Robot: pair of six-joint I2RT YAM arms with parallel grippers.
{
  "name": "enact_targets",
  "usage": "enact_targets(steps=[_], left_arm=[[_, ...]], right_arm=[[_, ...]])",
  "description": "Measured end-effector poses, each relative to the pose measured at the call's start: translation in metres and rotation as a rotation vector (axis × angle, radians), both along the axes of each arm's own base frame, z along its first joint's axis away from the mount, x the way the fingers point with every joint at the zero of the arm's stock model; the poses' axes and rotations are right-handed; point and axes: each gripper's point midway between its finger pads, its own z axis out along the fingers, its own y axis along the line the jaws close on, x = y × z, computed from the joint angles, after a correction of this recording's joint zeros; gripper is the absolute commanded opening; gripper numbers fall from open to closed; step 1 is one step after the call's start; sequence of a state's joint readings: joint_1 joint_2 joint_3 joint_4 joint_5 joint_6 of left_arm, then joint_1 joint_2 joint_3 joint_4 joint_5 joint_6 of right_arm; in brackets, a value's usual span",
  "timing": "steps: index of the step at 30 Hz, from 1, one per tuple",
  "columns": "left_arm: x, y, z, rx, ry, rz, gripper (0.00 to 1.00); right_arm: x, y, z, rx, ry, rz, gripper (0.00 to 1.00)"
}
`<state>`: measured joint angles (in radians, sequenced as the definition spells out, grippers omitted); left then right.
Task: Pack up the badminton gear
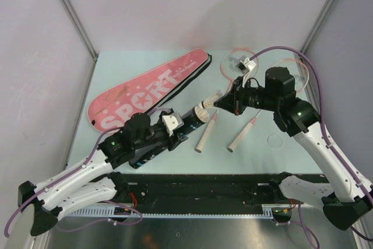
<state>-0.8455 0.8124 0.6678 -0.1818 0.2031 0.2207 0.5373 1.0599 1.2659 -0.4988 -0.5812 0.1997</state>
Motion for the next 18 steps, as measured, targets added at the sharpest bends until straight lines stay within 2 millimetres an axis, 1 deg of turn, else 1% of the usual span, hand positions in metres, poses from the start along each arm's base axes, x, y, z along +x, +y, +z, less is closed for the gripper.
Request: enact_targets(steps=[6, 12, 14, 15, 16, 17, 18], left_arm=[[-0.001, -0.001, -0.002, 0.004, 0.005, -0.012, 0.14], [-0.002, -0.002, -0.002, 0.006, 0.004, -0.019, 0.13], [-0.003, -0.003, -0.002, 0.005, 0.005, -0.026, 0.13], [-0.004, -0.003, -0.002, 0.003, 0.007, -0.034, 0.13], [-0.005, -0.004, -0.002, 0.002, 0.009, -0.041, 0.13], [-0.006, -0.004, -0.002, 0.000, 0.009, -0.045, 0.13], [-0.007, -0.005, -0.002, -0.001, 0.011, -0.049, 0.13]], right_arm=[[-0.022, -0.002, -0.003, -0.023, 0.016, 0.044, 0.00], [-0.037, -0.001, -0.011, -0.050, 0.044, 0.080, 0.00], [-0.040, 0.005, -0.014, -0.055, 0.054, 0.101, 0.11], [-0.041, 0.010, -0.016, -0.056, 0.064, 0.116, 0.24], [-0.042, 0.016, -0.018, -0.052, 0.081, 0.132, 0.34], [-0.042, 0.023, -0.020, -0.045, 0.101, 0.147, 0.47], [-0.042, 0.029, -0.021, -0.032, 0.119, 0.162, 0.65]])
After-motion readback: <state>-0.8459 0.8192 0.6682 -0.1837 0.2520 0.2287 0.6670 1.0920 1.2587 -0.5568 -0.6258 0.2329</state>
